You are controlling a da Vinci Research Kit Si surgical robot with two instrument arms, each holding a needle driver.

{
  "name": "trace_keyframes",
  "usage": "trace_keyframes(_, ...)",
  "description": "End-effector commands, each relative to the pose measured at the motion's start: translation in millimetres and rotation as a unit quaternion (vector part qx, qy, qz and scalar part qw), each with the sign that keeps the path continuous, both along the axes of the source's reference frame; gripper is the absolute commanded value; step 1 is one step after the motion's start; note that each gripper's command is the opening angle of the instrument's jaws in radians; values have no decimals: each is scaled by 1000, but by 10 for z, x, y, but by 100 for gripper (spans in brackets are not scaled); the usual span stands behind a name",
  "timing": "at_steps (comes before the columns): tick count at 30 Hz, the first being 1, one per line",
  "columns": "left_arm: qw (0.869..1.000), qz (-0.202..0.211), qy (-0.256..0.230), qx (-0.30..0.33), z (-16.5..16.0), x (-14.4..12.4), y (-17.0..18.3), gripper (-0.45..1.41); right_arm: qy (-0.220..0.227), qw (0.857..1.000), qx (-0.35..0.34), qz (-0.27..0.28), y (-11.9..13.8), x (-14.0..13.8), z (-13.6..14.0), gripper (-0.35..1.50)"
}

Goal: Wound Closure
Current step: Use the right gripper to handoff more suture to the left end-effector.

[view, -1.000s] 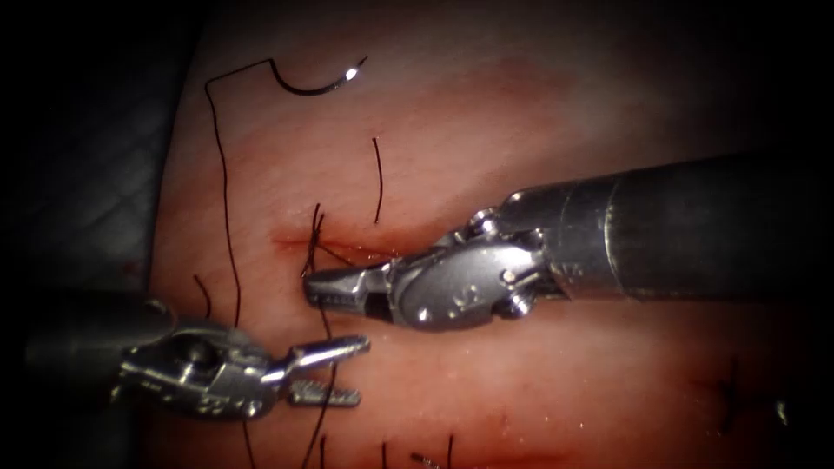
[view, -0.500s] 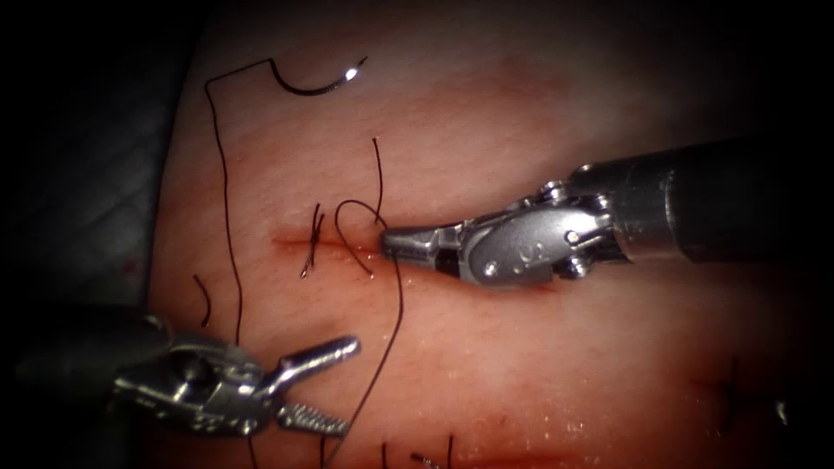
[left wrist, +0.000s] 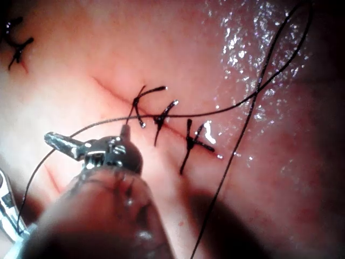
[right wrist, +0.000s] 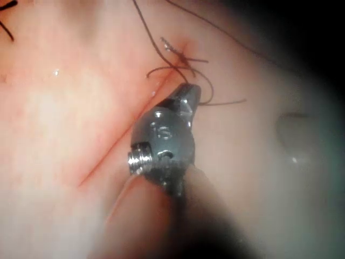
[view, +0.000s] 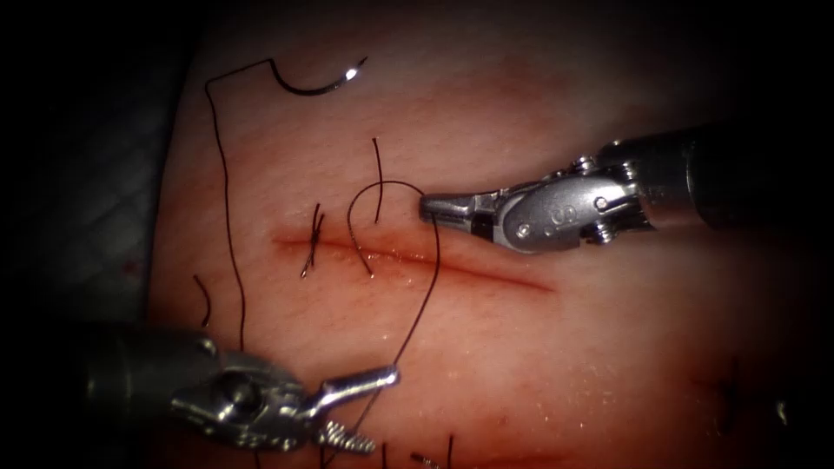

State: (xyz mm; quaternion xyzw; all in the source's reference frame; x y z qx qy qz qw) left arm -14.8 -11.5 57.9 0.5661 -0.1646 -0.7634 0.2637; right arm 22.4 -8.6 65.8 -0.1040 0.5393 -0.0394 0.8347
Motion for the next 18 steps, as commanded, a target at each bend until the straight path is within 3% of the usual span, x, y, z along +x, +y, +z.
trace_keyframes(1,1000,1,-3,1,1,-5,-1,74,1,1000,-1,-1,-2,7,5,-35)
trace_keyframes(5,1000,4,-10,-7,-11,-9,0,64,1,1000,0,0,-6,10,3,-35)
trace_keyframes(6,1000,7,-12,-13,-13,-9,-1,51,1,1000,0,1,-7,11,3,-35)
trace_keyframes(10,1000,10,-15,-23,-16,-9,4,29,1,1000,-1,1,-10,14,3,-35)
trace_keyframes(15,1000,-3,-10,-23,-14,-7,13,30,2,1000,-2,1,-21,17,-1,-35)
trace_keyframes(18,1000,-8,-5,-23,-11,-6,16,-8,2,1000,-2,0,-26,18,-6,-35)
